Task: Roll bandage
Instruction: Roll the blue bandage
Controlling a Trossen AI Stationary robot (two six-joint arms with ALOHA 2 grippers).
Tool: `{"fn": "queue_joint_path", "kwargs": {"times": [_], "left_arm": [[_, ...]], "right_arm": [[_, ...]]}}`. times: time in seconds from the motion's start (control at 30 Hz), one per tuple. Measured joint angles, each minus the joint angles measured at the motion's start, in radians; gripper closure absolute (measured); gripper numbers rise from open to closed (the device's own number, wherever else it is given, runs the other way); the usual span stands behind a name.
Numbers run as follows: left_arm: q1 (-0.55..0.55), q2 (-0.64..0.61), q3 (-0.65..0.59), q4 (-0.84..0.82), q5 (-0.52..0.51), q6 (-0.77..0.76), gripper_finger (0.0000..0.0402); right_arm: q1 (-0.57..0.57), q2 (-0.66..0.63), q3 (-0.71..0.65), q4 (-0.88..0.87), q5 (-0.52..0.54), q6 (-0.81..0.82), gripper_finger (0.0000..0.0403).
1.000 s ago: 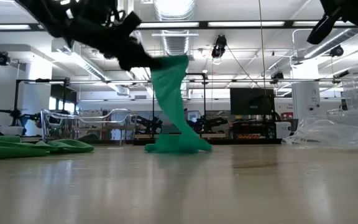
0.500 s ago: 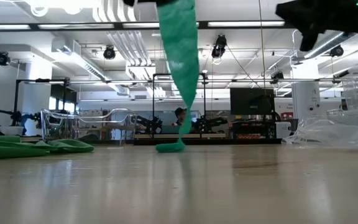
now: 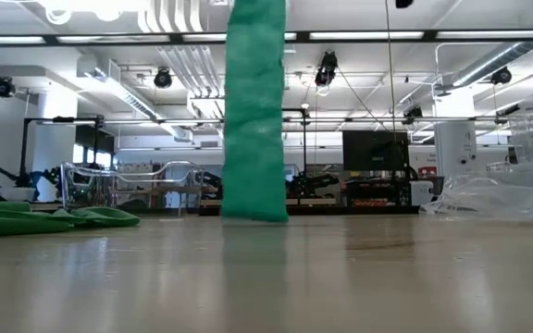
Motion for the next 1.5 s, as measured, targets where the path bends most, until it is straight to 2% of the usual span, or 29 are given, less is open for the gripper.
{"fn": "queue_joint_path", "kwargs": {"times": [0.07,0.17,0.3,0.47,0.67,0.83,1.17,1.5], "left_arm": [[0.021,0.018,-0.071,0.026,0.082,0.007,0.0372],[0.030,0.042,-0.207,0.195,0.097,0.084,0.0380],[0.033,0.033,-0.338,0.429,0.069,0.205,0.0381],[0.032,0.022,-0.400,0.579,0.064,0.276,0.0359],[0.029,0.021,-0.402,0.597,0.062,0.276,0.0362],[0.020,0.006,-0.402,0.597,0.063,0.303,0.0366],[0.007,0.003,-0.404,0.599,0.062,0.394,0.0314],[0.007,0.003,-0.404,0.609,0.062,0.395,0.0302]], "right_arm": [[-0.032,0.025,0.047,-0.039,-0.072,0.024,0.0163],[-0.095,0.059,0.106,-0.154,-0.160,0.079,0.0154],[-0.162,0.051,0.177,-0.359,-0.172,0.072,0.0146],[-0.189,0.041,0.208,-0.357,-0.194,0.022,0.0137],[-0.212,0.106,0.196,-0.245,-0.210,0.030,0.0133],[-0.251,0.155,0.195,-0.207,-0.290,0.154,0.0142],[-0.306,0.211,0.195,-0.193,-0.440,0.335,0.0167],[-0.310,0.210,0.195,-0.199,-0.446,0.422,0.0203]]}}
